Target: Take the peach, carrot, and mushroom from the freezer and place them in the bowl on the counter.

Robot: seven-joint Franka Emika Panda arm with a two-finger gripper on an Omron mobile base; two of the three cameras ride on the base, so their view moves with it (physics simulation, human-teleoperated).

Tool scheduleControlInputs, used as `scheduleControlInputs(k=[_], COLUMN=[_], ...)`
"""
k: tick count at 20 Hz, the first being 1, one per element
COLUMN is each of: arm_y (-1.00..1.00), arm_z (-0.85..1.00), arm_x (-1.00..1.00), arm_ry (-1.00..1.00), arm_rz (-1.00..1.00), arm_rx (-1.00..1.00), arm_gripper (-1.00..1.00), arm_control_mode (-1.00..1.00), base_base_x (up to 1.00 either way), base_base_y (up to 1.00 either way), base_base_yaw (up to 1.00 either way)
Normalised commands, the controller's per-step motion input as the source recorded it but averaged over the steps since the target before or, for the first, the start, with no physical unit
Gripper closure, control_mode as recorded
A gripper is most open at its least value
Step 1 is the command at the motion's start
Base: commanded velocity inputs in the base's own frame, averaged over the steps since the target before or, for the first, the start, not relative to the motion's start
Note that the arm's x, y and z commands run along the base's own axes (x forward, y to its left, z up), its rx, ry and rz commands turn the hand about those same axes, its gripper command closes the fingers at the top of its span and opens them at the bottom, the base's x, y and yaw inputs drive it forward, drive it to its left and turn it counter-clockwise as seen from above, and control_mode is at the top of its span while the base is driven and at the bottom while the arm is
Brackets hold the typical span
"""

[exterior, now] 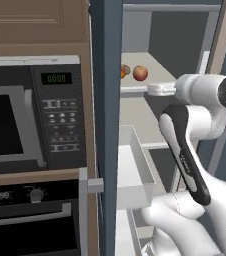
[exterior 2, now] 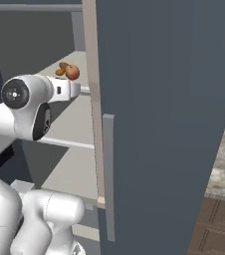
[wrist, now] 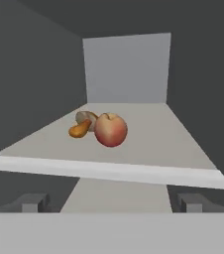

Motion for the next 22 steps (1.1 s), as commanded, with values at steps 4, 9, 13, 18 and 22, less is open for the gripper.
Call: scheduleControlInputs(k=[4,9,13,18,22], arm_y=[0.21,0.11,0.00,-0.01,0.01], arm_z=[0.27,-0.01,-0.10,-0.01,-0.20], arm_x=[0.44,0.11,0.50,0.79,0.71], arm_ry=[0.37,0.03,0.00,0.00,0.00], arm_rz=[0.03,0.00,-0.01,-0.06,-0.01], arm_rx=[-0.10,-0.03,0.00,0.00,0.00], arm_gripper=[-1.00,-1.00,-1.00,-1.00,-1.00], arm_control_mode=[-1.00,-1.00,-1.00,-1.00,-1.00], base_base_x=[0.00,0.00,0.00,0.00,0.00], base_base_y=[0.00,0.00,0.00,0.00,0.00], base_base_yaw=[0.00,0.00,0.00,0.00,0.00])
